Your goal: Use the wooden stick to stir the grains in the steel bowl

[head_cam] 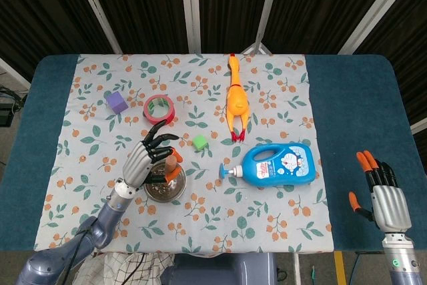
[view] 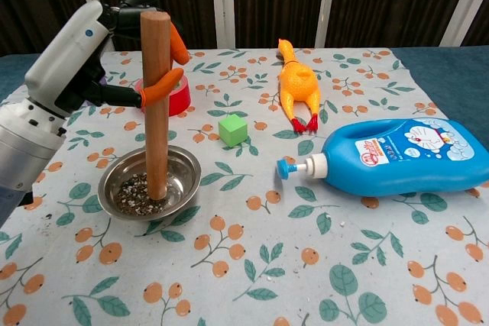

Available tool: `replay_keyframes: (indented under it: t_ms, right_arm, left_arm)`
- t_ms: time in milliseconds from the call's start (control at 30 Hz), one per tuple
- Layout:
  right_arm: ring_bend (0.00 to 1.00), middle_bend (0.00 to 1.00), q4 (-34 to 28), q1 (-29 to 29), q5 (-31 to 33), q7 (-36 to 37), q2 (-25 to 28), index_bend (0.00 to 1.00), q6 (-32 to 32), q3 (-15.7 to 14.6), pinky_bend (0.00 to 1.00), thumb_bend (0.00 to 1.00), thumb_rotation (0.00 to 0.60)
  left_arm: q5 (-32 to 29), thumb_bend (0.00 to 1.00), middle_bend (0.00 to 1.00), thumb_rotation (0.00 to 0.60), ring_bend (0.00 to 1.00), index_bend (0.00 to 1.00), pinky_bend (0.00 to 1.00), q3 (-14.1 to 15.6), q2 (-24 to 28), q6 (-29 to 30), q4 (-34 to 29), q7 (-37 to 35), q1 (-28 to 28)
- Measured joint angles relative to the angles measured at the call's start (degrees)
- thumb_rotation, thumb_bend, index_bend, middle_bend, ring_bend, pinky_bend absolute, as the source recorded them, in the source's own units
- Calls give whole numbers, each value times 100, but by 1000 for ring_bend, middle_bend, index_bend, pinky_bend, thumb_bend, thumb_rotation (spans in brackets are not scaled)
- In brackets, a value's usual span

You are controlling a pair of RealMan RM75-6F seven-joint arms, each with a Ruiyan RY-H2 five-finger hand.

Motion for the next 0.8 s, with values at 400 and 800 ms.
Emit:
replay_keyframes:
  t_ms: [400, 800]
  right_arm:
    - [0, 0, -19, -6, -8, -34, -9, 0, 20, 0, 0, 449, 600]
    - [0, 0, -20, -3, -9, -12, -10, 0, 22, 7, 0, 448, 600]
  left_arm:
    - [-28, 1000, 807, 600, 286, 534, 0, 231, -221, 198, 570, -250, 110]
    - [-187, 1000, 804, 600, 286, 533, 0, 214, -262, 274, 606, -407, 55]
